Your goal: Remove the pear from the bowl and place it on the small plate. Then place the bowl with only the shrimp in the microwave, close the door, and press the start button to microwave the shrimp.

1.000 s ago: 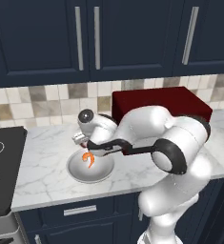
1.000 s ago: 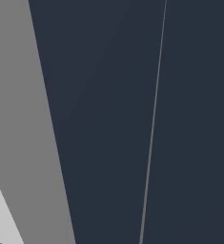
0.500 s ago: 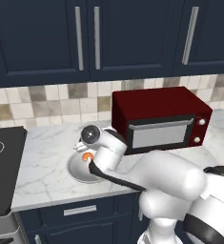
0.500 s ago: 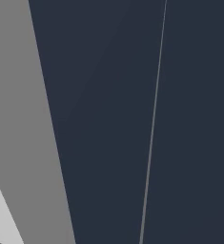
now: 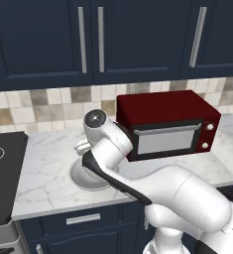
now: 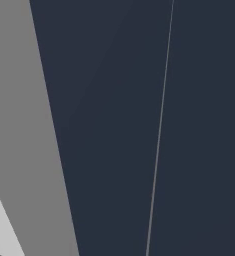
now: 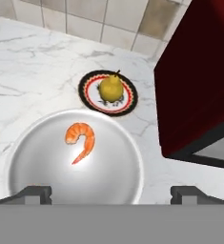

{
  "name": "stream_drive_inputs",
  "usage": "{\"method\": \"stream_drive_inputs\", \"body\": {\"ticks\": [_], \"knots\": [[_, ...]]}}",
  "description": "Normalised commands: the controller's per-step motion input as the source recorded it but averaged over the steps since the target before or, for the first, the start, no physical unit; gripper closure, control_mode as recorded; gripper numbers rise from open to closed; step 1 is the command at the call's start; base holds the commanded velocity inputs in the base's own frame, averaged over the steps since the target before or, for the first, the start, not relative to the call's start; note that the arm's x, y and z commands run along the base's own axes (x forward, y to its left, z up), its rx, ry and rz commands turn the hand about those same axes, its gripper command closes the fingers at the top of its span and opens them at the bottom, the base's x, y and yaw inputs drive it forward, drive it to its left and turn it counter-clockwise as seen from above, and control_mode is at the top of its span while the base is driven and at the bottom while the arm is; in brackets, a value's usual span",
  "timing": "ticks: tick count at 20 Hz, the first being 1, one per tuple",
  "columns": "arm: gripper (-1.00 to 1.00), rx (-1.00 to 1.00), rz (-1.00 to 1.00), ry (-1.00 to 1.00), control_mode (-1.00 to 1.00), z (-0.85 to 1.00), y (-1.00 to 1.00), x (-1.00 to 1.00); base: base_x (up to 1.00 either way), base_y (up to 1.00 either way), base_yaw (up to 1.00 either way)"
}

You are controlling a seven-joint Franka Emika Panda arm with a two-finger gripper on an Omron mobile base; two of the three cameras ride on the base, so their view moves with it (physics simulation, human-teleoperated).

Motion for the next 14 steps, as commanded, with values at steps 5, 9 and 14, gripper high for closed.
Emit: {"method": "stream_drive_inputs", "body": {"ticks": [5,9,14], "knots": [[-1.00,-0.05,0.00,0.28,-1.00,-0.02,0.45,-0.25,0.00,0.00,0.00],[-1.00,-0.10,0.03,0.24,-1.00,-0.23,0.54,-0.11,0.00,0.00,0.00],[-1.00,-0.15,0.10,0.15,-1.00,-0.28,0.66,0.00,0.00,0.00,0.00]]}}
